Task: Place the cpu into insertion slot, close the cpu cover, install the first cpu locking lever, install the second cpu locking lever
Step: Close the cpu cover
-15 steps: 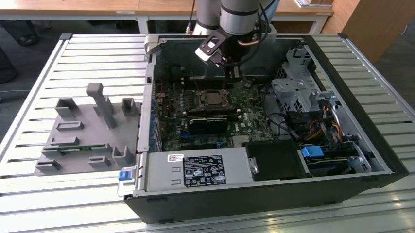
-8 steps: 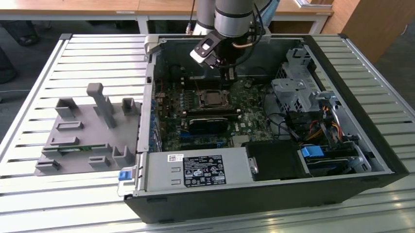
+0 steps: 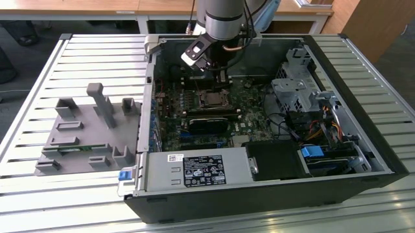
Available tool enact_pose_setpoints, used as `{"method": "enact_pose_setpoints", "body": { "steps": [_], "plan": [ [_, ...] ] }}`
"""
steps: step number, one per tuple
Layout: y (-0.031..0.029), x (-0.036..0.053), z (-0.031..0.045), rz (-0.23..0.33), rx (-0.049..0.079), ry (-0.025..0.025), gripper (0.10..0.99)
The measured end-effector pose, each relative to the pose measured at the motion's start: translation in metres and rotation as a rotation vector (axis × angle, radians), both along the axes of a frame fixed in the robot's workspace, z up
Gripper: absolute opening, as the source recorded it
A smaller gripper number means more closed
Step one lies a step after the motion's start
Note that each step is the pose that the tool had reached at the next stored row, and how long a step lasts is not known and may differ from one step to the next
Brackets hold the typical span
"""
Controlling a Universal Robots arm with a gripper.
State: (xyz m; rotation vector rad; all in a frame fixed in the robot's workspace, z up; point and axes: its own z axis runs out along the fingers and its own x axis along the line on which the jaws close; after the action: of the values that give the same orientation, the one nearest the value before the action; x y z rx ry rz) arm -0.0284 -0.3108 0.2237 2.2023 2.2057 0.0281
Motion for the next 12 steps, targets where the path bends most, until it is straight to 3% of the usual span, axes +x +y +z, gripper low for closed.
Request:
{"method": "enact_pose_setpoints", "body": {
  "steps": [5, 12],
  "plan": [
    [0.0, -0.005, -0.0058, 0.0, 0.0, 0.0007, 0.106],
    [0.0, -0.0223, -0.0117, 0.0, 0.0, 0.0006, 0.106]
  ]
}}
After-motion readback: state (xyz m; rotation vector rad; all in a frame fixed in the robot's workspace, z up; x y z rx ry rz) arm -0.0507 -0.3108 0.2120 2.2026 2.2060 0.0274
